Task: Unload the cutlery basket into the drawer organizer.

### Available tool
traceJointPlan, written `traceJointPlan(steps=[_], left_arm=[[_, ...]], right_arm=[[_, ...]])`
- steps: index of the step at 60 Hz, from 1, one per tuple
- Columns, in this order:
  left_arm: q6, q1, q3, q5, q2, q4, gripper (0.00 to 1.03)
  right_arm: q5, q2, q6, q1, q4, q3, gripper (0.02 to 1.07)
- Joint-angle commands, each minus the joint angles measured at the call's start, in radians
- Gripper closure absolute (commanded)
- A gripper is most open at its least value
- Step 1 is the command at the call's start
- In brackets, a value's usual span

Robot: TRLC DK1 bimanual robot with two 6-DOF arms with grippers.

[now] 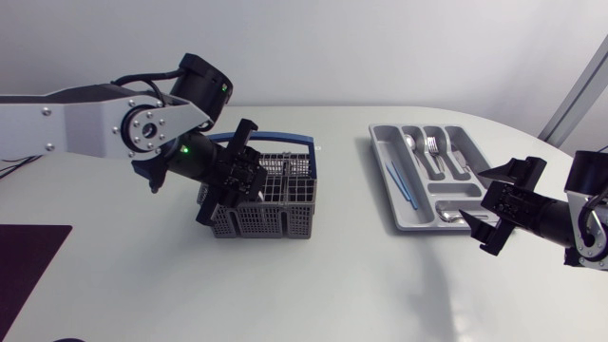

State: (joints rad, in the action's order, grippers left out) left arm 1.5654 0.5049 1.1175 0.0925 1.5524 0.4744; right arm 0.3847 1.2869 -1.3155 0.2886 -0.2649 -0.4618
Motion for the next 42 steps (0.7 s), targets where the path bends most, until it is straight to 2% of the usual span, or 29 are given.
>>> traceJointPlan(steps=[1,7,18,42], left_arm=[[0.045,-0.006,0.024,0.004,0.029,-0.013,0.89],[0.047,-0.008,0.019,0.003,0.035,-0.016,1.00],[0.044,-0.005,0.013,-0.005,0.029,-0.016,1.00],[0.013,0.001,0.001,-0.011,-0.133,0.021,1.00]], right_arm=[[-0.004,0.014,0.015,-0.006,-0.005,-0.020,0.07],[-0.001,0.014,0.015,-0.006,-0.007,-0.018,0.07],[0.003,0.011,0.015,0.003,-0.010,-0.015,0.07],[0.008,-0.049,0.015,0.001,0.018,0.000,0.07]])
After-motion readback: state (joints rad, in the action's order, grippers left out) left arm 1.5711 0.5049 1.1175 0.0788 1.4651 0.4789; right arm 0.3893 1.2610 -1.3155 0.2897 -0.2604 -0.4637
